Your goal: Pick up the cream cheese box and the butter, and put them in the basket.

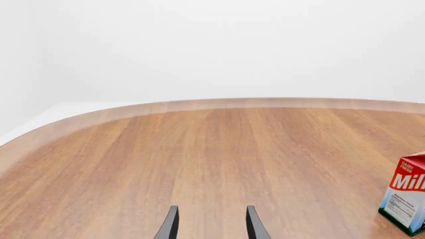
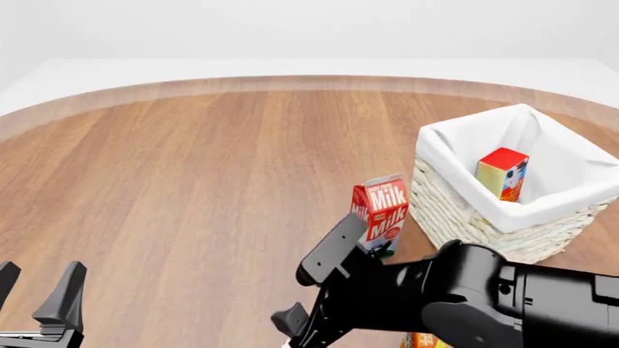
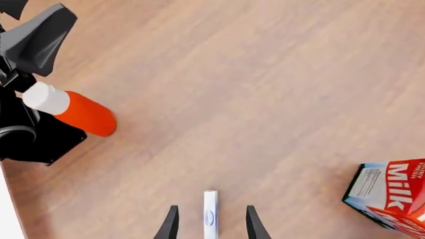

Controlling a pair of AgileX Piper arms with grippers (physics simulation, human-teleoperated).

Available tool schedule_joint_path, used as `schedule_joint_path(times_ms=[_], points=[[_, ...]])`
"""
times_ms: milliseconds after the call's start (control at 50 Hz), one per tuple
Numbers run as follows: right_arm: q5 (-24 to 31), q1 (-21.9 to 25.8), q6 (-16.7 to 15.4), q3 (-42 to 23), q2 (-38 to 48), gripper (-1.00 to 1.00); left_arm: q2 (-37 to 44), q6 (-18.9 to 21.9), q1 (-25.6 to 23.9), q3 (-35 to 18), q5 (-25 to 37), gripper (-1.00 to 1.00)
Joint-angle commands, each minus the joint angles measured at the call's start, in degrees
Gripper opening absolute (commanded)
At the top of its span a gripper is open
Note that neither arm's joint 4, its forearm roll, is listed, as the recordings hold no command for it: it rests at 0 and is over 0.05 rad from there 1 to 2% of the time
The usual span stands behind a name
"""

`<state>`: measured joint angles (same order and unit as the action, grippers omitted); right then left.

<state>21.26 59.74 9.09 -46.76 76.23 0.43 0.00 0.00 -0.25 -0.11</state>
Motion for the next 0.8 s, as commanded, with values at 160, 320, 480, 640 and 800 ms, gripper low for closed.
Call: schedule_joint_path(times_ms=[160, 320, 480, 640, 800], points=[[-3.8, 0.6, 2.2, 1.5, 4.5, 1.0, 0.0, 0.0, 0.0, 0.0, 0.0, 1.0], [-4.5, 0.4, 2.6, 2.0, 5.0, 1.0, 0.0, 0.0, 0.0, 0.0, 0.0, 1.0], [-5.0, 0.3, 2.7, 2.5, 5.6, 1.0, 0.0, 0.0, 0.0, 0.0, 0.0, 1.0], [-5.4, 0.0, 2.6, 2.8, 6.3, 1.0, 0.0, 0.0, 0.0, 0.0, 0.0, 1.0], [-6.1, 0.0, 3.0, 3.1, 7.2, 1.0, 0.0, 0.0, 0.0, 0.0, 0.0, 1.0]])
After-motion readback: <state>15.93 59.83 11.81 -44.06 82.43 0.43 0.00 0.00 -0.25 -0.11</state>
